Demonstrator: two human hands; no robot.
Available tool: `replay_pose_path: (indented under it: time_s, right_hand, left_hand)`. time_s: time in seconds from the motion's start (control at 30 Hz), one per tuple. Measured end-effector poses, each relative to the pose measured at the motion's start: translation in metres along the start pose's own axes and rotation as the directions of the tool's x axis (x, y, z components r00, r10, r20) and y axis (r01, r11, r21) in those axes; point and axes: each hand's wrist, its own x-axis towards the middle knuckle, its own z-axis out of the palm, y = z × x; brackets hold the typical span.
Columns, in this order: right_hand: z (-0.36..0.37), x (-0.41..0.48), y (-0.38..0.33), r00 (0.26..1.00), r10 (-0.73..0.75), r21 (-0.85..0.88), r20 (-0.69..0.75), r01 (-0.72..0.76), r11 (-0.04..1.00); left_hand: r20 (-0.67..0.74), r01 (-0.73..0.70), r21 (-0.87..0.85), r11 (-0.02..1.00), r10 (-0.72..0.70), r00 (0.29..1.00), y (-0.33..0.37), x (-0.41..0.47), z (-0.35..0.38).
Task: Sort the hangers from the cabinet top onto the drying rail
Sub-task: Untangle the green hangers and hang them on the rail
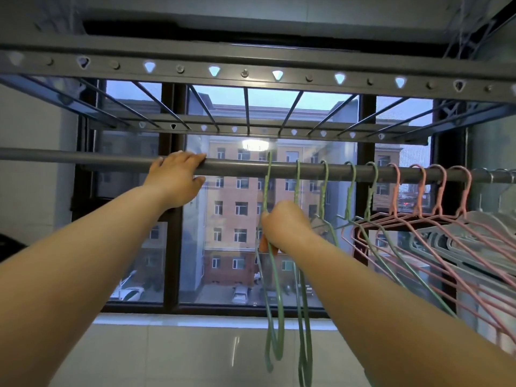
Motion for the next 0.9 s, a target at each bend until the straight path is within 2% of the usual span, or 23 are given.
replay_pose_path:
  time_s: [0.1,0.27,0.4,0.57,0.73,0.9]
  right_hand:
    - [-0.001,0.001,0.006,1.0,-0.01,0.06,-0.019,0.011,0.998]
    - [-0.001,0.004,0.011,0.997,0.07,0.01,0.023,-0.07,0.998]
    - [-0.002,0.002,0.017,0.999,-0.013,0.02,-0.033,0.014,1.0]
    - [0.0,0.007,0.015,0.999,0.042,-0.081,-0.005,-0.042,0.996]
    - [-0.012,-0.003,0.012,1.0,0.005,-0.13,-0.006,-0.006,0.991]
    - [-0.027,-0.024,0.014,0.993,-0.099,-0.171,-0.065,0.086,0.981]
  left_hand:
    - [0.004,0.004,0.005,1.0,-0.004,1.0,0.0,0.0,0.001]
    - [0.029,0.027,0.004,1.0,-0.027,0.999,0.004,0.0,0.002]
    - [0.043,0.043,0.02,0.999,-0.043,0.998,0.004,0.001,0.004]
    - [0.028,0.062,0.019,0.998,-0.062,0.998,0.006,-0.003,0.005]
    - [-0.05,0.057,-0.057,0.997,-0.06,0.997,0.009,-0.026,0.008]
    - [-0.052,0.039,-0.146,0.989,-0.047,0.998,0.015,-0.053,0.005]
